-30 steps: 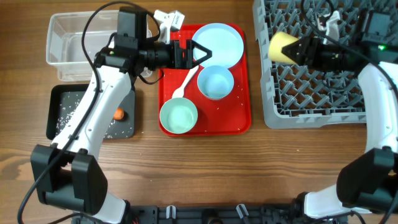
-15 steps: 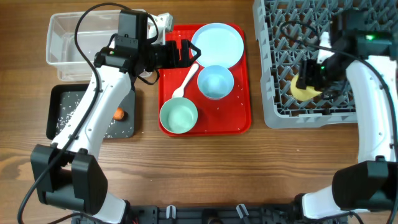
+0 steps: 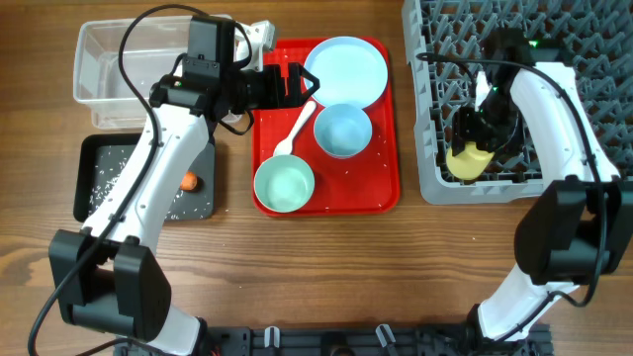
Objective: Sort waste into correct bins and load items into the dishwasher rack
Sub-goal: 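Carry the yellow cup with the right gripper and place it in the rack, then reach the right gripper to the blue bowl on the red tray and grasp it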
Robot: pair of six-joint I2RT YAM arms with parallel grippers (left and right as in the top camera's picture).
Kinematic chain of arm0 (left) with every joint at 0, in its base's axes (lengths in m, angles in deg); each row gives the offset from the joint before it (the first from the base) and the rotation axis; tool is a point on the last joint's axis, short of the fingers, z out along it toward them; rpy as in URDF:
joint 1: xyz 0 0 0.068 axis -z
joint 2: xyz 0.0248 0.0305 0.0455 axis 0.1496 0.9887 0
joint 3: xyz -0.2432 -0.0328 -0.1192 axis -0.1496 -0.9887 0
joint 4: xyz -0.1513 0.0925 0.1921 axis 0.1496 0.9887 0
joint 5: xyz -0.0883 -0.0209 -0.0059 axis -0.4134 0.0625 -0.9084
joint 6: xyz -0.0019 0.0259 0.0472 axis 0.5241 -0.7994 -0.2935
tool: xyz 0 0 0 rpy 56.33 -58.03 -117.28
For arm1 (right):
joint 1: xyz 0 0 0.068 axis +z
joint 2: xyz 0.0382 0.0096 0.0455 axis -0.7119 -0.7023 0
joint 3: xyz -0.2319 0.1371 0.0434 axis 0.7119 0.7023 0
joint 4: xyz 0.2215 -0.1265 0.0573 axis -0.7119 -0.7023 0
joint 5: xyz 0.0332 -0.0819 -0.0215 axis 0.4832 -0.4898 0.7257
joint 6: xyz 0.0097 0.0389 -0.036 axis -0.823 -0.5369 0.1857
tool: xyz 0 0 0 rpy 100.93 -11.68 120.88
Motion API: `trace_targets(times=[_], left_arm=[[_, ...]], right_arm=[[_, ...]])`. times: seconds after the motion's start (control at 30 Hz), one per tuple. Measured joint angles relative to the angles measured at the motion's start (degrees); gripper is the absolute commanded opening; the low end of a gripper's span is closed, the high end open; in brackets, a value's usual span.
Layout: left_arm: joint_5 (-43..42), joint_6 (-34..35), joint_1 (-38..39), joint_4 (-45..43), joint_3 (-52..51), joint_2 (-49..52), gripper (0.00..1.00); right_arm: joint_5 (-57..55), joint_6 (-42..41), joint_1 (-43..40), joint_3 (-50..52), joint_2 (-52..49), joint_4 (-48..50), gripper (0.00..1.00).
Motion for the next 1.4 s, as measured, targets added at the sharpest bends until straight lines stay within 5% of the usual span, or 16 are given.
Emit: trace_targets(times=[0.47,0.77,1.07,1.13,1.4], left_arm=[[0.02,0.00,0.00,-0.07,0.00,0.00,1.00],[0.02,0.00,0.00,0.00,0.00,0.00,1.00],[12.79,-0.07,0.00,11.54,0.04,0.00,0.92],[15.74,-0.20,0.00,12.20,0.04,0.00,1.00],[23.67,-0.20,0.00,13.18,0.04,0.04,1.00]], right_arm=[[4.59,-0.22,0.00,-4.66,-0.26,1.55,0.91],[10.99,0.09,6.21,-12.50,9.46,5.88,0.93],[13.11,-5.03,16.44,-12.50,2.19,18.18,0.81],[13.11,-5.97,16.33,-12.50,-0.28,18.56,0.78],[15.50,-4.83,17.31,-12.48,-13.99,20.04,0.60]])
